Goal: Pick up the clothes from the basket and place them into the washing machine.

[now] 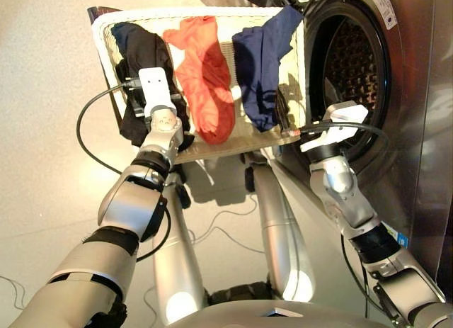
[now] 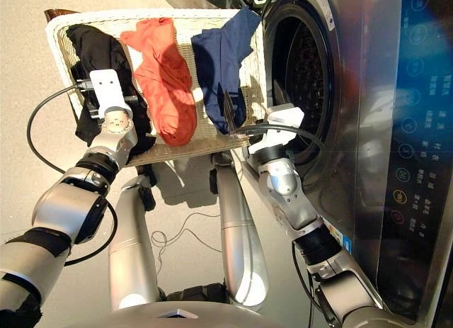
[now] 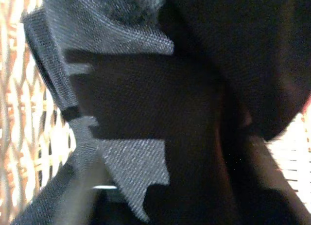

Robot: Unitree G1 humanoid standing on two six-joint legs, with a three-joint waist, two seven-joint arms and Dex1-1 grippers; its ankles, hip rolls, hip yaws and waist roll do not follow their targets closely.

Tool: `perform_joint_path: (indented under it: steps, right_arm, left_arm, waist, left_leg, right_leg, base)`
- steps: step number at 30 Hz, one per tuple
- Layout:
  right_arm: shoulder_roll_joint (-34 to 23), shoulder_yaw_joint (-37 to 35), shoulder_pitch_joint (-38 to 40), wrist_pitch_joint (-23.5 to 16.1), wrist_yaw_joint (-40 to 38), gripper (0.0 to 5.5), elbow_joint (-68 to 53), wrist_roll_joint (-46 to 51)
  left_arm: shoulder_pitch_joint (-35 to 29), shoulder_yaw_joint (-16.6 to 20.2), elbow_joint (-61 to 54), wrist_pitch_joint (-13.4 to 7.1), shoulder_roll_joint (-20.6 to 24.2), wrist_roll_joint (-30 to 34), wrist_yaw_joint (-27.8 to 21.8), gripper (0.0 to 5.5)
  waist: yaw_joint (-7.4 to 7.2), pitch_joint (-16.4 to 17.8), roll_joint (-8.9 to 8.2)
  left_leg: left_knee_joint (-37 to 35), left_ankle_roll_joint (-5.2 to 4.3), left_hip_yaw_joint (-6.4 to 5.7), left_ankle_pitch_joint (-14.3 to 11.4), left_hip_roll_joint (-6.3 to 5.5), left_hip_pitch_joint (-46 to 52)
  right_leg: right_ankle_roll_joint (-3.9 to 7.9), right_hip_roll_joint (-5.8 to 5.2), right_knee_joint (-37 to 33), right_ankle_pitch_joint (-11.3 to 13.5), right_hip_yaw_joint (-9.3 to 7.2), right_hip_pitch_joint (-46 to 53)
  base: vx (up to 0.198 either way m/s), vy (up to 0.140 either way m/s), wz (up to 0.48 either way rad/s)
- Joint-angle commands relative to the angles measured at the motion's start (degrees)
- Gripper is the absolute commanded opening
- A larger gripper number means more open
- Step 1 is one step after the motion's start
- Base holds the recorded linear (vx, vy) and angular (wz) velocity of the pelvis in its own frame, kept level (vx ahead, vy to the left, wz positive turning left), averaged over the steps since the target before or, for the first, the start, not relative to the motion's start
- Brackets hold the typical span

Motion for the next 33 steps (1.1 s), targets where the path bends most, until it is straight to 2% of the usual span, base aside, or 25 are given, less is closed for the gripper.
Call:
perform_joint_path:
  steps: [1, 2, 3, 8, 13, 16, 20, 23, 28, 33]
  right_arm:
    - [-1.1, -1.3, 2.2, -3.8, 0.3, 5.50, -6.0, 0.6]
    - [-1.1, -1.3, 2.2, -3.8, 0.3, 5.50, -5.8, 0.7]
    - [-1.0, -1.2, 2.1, -3.7, 0.5, 5.50, -5.6, 0.8]
    - [-0.7, 0.0, 0.8, -3.3, 1.4, 5.50, -3.6, 2.1]
    - [-0.4, 0.5, 0.6, -2.2, 1.6, 5.50, -1.4, 2.7]
    - [-0.5, 0.5, 0.5, -1.2, 1.5, 5.50, -0.1, 2.0]
    - [-0.9, 0.1, 0.7, 0.6, 2.7, 5.50, 1.4, 2.3]
    - [-1.4, -0.5, 1.1, 1.7, 3.8, 5.50, 1.8, 2.4]
    - [-4.7, 0.8, 1.0, 5.1, 11.2, 5.50, 0.0, 7.3]
    - [-7.3, 2.2, -1.0, 7.9, 15.4, 5.50, -1.9, 7.8]
  left_arm:
    - [0.2, 1.2, 2.4, -1.5, -0.2, -0.7, 0.1, 0.00]
    - [0.4, 1.1, 2.1, -1.5, -0.5, -0.7, 0.2, 0.00]
    - [0.6, 1.0, 1.8, -1.6, -0.8, -0.7, 0.2, 0.00]
    - [2.4, 1.0, -0.3, -2.9, -2.8, -2.0, -0.3, 0.00]
    - [6.5, -0.6, -6.2, -4.5, -5.6, -2.2, -0.4, 0.00]
    - [11.5, -1.7, -14.4, -6.2, -6.1, -1.3, 0.1, 0.00]
    - [19.8, -2.4, -29.7, -8.2, -4.4, 3.2, 0.0, 0.00]
    - [25.1, -1.6, -39.0, -8.6, -2.6, 6.8, -0.8, 0.00]
    - [31.2, 0.2, -51.8, -10.6, 1.2, 7.4, -7.2, 0.00]
    - [33.5, 0.6, -61.7, -12.0, 5.4, 6.7, -13.1, 0.00]
  waist:
    - [-0.35, -2.8, 0.76]
    - [-0.28, -2.9, 0.80]
    - [-0.42, -2.8, 0.69]
    - [-0.10, -2.8, 1.04]
    - [0.60, -1.8, 1.49]
    - [1.42, -1.2, 1.95]
    - [2.67, -0.6, 2.08]
    - [3.62, -0.3, 2.17]
    - [4.94, -1.3, 2.71]
    - [5.98, -2.7, 3.54]
  left_leg:
    - [4.7, 0.80, -2.40, -3.8, 0.37, -1.2]
    - [4.6, 0.79, -2.25, -3.7, 0.32, -1.1]
    - [3.8, 1.02, -2.06, -1.6, 0.02, -1.7]
    - [0.5, 0.80, -1.40, -0.4, -0.33, 0.6]
    - [-5.3, 0.63, -0.17, 1.8, -1.80, 5.3]
    - [-9.3, 0.33, 0.52, 3.3, -2.91, 8.6]
    - [-14.3, 0.19, 1.00, 5.0, -4.42, 13.9]
    - [-17.8, 0.06, 1.31, 5.9, -5.64, 17.6]
    - [-24.5, -0.33, 1.92, 8.1, -7.72, 24.1]
    - [-28.8, -0.44, 1.79, 9.5, -8.01, 29.0]
  right_leg:
    - [6.05, -1.00, -0.5, -0.3, 1.01, 2.1]
    - [6.06, -0.99, -0.6, -0.2, 1.01, 2.1]
    - [5.82, -1.16, -1.6, 1.7, 1.13, 1.7]
    - [5.99, -1.47, -4.0, 2.6, 1.15, 3.4]
    - [6.23, -2.07, -8.9, 4.5, 1.28, 7.7]
    - [6.47, -2.29, -12.1, 5.6, 1.32, 10.7]
    - [6.91, -3.09, -16.3, 7.0, 0.99, 15.8]
    - [7.21, -3.56, -19.1, 7.7, 0.74, 19.3]
    - [7.83, -4.66, -23.7, 9.1, 0.23, 25.1]
    - [7.73, -5.26, -26.9, 9.5, -0.71, 30.0]
  base:
    - [0.000, 0.000, 0.000]
    - [-0.116, -0.002, 0.021]
    - [-0.114, 0.001, 0.019]
    - [-0.022, -0.001, 0.003]
    - [0.000, 0.000, 0.000]
    - [0.000, 0.000, 0.000]
    - [0.029, 0.005, 0.013]
    - [0.062, 0.011, 0.008]
    - [0.080, 0.027, 0.028]
    - [0.073, 0.003, 0.057]
